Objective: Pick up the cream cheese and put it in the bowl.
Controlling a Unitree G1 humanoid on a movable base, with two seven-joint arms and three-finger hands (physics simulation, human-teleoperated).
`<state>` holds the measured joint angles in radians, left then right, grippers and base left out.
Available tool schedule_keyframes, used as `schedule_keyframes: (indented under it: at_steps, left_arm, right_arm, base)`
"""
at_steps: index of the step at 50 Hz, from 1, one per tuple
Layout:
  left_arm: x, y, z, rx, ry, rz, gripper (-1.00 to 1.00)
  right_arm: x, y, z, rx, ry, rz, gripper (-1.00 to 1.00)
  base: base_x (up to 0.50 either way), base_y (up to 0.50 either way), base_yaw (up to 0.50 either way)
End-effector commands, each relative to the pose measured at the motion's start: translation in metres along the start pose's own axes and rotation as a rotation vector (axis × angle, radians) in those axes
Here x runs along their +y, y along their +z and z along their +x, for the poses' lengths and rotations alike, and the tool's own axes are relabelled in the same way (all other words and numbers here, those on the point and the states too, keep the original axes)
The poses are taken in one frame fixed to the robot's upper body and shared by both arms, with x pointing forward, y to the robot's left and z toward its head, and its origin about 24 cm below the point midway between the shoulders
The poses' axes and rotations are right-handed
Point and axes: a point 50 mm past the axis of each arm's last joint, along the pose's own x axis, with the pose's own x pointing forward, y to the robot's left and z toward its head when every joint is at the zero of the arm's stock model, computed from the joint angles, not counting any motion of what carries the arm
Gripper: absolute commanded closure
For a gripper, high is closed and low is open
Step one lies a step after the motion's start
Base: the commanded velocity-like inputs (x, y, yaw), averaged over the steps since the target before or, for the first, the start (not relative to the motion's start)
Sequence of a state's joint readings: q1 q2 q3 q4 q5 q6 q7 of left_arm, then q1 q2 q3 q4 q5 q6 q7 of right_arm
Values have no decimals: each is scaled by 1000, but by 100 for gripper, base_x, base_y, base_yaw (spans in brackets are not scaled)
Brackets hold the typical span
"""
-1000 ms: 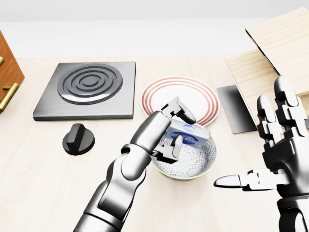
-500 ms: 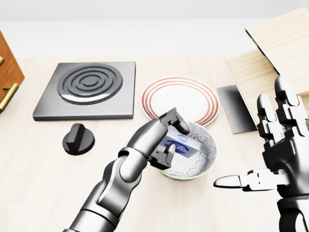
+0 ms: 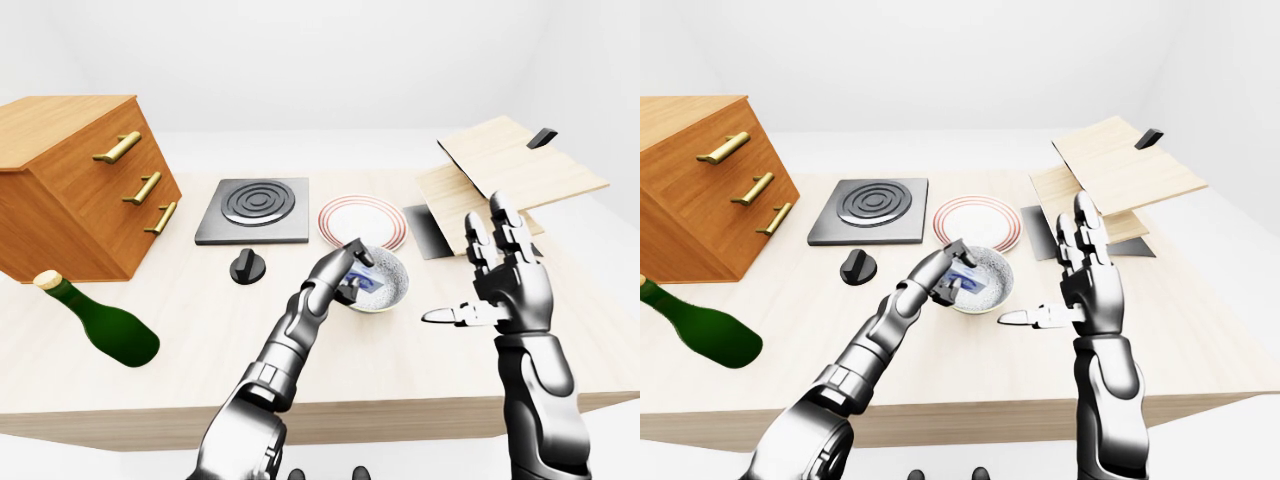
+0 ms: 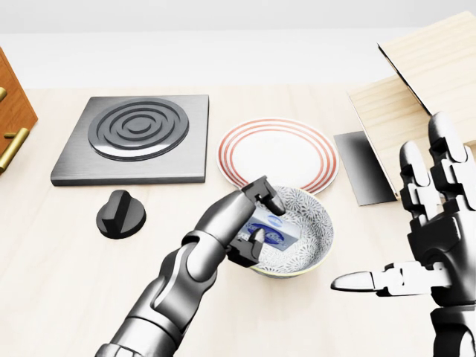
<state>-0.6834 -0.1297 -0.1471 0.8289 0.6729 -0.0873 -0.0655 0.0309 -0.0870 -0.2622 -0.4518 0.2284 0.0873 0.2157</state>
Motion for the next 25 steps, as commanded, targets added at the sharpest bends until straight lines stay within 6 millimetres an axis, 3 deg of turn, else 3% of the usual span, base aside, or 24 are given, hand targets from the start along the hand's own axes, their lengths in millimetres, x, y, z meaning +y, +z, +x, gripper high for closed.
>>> schedule_keyframes:
  at_steps: [1, 10, 11, 14, 15, 16, 17, 18, 25]
  left_arm:
    - [5, 0, 3, 9, 27, -24, 100]
    - [7, 0, 4, 13, 32, -23, 100]
    - [7, 1, 5, 12, 34, -24, 73]
    - [8, 1, 5, 9, 37, -22, 49]
    - [8, 2, 5, 8, 38, -21, 12]
    - [8, 2, 5, 6, 40, -20, -55]
    - [9, 3, 5, 2, 40, -21, -68]
    - [9, 3, 5, 0, 42, -20, -100]
    - [13, 7, 5, -14, 56, -22, -100]
  right_arm:
    - [0, 3, -1, -10, 3, -1, -100]
    - [1, 4, -1, -16, 5, -3, -100]
    - [1, 5, -1, -18, 6, -3, -100]
    - [1, 5, -1, -18, 6, -2, -100]
    - [1, 5, -1, -18, 6, -2, -100]
    - [1, 5, -2, -18, 7, -3, -100]
    - [1, 4, -1, -16, 6, -2, -100]
    - [1, 4, -2, -15, 7, -1, -100]
    - [2, 2, -2, -6, 9, -2, -100]
  base:
    - [0, 0, 0]
    - [0, 0, 0]
    - [0, 0, 0]
    - [0, 0, 0]
    - [0, 0, 0]
    - [0, 0, 0]
    - [0, 0, 0]
    - [0, 0, 0]
    - [0, 0, 0]
